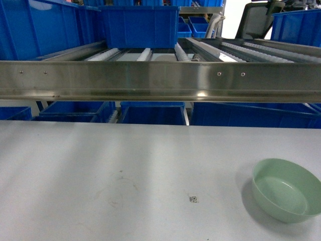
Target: Place green bowl on second shelf with right arm
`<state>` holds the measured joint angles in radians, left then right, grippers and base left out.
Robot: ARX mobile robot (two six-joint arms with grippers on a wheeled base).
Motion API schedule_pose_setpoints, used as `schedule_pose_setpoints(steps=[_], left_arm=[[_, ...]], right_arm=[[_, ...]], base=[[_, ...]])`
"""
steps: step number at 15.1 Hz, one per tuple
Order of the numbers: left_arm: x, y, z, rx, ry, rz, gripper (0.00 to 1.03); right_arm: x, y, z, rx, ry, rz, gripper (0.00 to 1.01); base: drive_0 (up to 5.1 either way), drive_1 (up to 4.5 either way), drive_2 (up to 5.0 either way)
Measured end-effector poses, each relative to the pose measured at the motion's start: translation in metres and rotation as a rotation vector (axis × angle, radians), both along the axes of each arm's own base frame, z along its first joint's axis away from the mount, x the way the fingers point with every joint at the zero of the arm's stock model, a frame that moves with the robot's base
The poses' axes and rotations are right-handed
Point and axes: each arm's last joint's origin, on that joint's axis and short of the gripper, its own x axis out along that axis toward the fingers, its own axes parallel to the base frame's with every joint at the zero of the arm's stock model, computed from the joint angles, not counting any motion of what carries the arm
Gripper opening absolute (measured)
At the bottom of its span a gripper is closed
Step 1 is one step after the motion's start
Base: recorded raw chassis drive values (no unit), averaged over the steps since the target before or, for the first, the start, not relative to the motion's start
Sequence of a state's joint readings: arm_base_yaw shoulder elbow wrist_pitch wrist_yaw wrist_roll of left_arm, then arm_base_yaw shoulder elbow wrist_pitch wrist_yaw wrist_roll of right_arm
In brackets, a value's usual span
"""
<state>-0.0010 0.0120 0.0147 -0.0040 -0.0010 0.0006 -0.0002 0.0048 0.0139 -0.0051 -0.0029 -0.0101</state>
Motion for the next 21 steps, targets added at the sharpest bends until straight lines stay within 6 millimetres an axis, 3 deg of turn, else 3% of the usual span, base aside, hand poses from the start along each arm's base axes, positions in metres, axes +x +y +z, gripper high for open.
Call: schedule_pose_setpoints(steps=[10, 12, 16, 18, 21], left_arm=[[0.000, 0.000, 0.000, 0.000, 0.000, 0.000, 0.98], [0.000, 0.000, 0.000, 0.000, 0.000, 0.000, 0.98], [0.000, 0.000, 0.000, 0.000, 0.000, 0.000, 0.98], [0.000, 0.000, 0.000, 0.000, 0.000, 0.000, 0.98], [0.000, 0.000, 0.000, 0.000, 0.000, 0.000, 0.98]], right_arm=[[0.000, 0.000, 0.000, 0.000, 0.000, 0.000, 0.98], [0.007, 0.000, 0.008, -0.011, -0.060, 0.002, 0.98], [0.044, 0.003, 0.013, -0.060, -0.027, 0.003, 0.98], [0.076, 0.004, 0.022, -0.097, 0.052, 0.041, 0.98], [0.127, 0.001, 0.016, -0.178, 0.294, 0.102, 0.98]], base=[[0.0, 0.00, 0.0], [0.0, 0.00, 0.0], [0.0, 0.00, 0.0], [0.0, 0.00, 0.0], [0.0, 0.00, 0.0]])
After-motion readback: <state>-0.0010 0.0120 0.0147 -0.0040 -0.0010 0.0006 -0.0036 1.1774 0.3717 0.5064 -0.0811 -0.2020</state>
